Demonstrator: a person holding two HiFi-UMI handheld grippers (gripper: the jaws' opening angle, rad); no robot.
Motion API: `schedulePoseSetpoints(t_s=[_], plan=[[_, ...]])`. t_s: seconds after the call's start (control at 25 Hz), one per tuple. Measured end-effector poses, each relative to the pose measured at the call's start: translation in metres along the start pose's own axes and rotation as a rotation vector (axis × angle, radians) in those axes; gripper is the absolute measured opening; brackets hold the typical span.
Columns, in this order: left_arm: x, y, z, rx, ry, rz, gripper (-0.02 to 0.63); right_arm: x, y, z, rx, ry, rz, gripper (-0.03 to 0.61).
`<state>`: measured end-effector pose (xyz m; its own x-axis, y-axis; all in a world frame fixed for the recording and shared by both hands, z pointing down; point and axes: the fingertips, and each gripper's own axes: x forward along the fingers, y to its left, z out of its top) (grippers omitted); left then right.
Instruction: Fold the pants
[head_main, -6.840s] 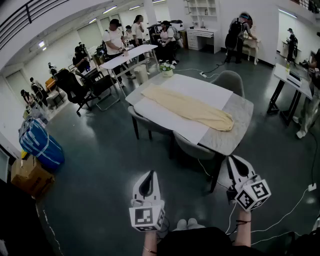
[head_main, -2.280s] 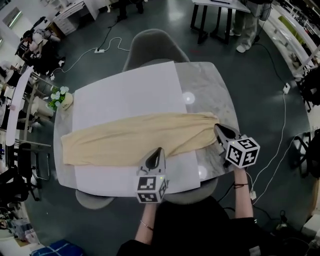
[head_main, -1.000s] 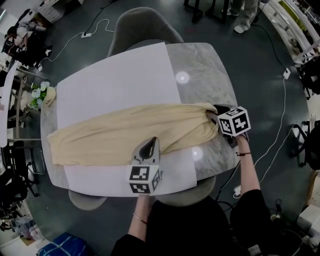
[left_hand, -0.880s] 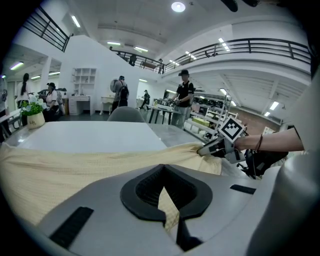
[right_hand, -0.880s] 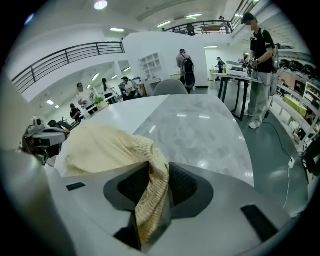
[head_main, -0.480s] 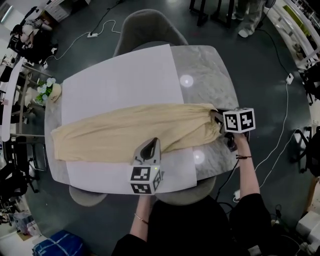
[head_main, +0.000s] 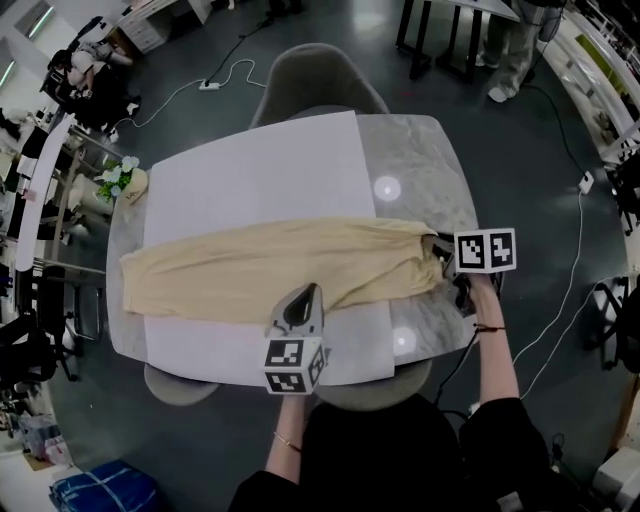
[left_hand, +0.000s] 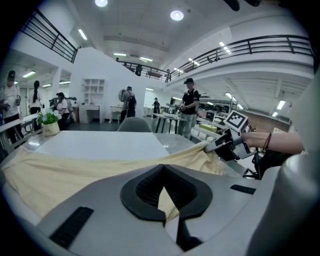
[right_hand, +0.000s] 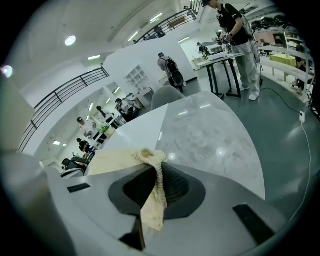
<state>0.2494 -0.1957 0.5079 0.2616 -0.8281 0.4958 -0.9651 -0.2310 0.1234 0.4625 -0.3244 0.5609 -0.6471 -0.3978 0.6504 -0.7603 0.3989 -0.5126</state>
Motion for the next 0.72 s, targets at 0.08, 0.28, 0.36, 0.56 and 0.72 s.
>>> schedulePoseSetpoints(t_s=[0.08, 0.28, 0.36, 0.56, 0.72], plan=[[-0.006, -0.001, 0.001, 0.001, -0.010, 0.007, 0.008, -0.003, 0.005, -0.001, 0.006, -0.002, -0.003, 0.042], [-0.017, -0.003, 0.007, 0.002, -0.042, 0.027, 0.008, -0.006, 0.021, 0.000, 0.009, 0.006, -0.018, 0.042], [-0.021, -0.005, 0.008, 0.000, -0.053, 0.037, 0.008, -0.009, 0.027, -0.001, 0.009, 0.009, -0.010, 0.043], [-0.035, 0.002, 0.009, -0.010, -0.075, 0.066, 0.008, -0.012, 0.044, -0.002, 0.035, 0.001, 0.012, 0.041], [-0.049, 0.017, 0.007, -0.026, -0.088, 0.086, 0.008, -0.008, 0.064, -0.002, 0.065, -0.008, 0.037, 0.041]])
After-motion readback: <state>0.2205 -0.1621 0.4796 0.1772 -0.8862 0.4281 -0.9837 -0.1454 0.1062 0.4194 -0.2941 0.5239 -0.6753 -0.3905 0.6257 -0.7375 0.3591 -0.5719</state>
